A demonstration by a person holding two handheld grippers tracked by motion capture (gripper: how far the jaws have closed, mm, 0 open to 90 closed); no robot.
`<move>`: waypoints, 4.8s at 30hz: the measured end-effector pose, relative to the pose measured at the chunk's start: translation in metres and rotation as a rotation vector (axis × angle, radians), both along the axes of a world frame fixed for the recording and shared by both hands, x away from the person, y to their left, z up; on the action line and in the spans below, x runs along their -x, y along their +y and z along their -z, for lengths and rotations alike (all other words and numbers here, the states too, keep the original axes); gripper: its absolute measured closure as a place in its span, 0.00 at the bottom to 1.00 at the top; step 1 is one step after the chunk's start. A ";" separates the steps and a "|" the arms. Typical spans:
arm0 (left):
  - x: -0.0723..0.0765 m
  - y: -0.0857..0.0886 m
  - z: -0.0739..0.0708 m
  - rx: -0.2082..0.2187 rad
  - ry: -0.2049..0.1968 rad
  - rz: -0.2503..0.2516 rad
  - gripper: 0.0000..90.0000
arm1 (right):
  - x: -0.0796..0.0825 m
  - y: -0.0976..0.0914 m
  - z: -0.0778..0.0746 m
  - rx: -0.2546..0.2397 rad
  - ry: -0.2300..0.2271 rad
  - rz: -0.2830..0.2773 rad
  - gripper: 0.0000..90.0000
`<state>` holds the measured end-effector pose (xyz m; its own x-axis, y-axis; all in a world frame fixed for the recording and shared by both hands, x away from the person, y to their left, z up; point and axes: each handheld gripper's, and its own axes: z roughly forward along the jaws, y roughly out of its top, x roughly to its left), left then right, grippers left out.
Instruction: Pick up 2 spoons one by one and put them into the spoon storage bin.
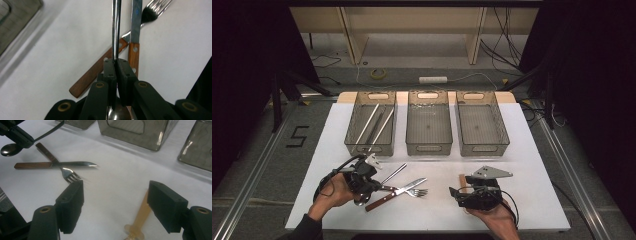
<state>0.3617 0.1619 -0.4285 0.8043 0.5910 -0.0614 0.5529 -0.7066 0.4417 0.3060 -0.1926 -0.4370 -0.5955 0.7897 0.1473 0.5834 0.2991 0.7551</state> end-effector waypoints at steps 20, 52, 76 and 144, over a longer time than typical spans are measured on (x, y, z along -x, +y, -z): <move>-0.039 -0.019 -0.033 0.188 -0.078 -0.074 0.95 | 0.001 -0.003 -0.003 -0.017 -0.011 0.006 0.34; -0.107 -0.041 -0.071 0.276 -0.188 -0.201 0.95 | 0.001 -0.004 -0.002 -0.019 -0.013 0.007 0.34; -0.143 -0.081 -0.071 0.321 -0.199 -0.245 0.95 | 0.002 -0.004 -0.002 -0.021 -0.016 0.002 0.34; -0.144 -0.082 -0.048 0.300 -0.144 -0.357 0.42 | 0.003 -0.005 -0.001 0.001 -0.006 0.020 0.34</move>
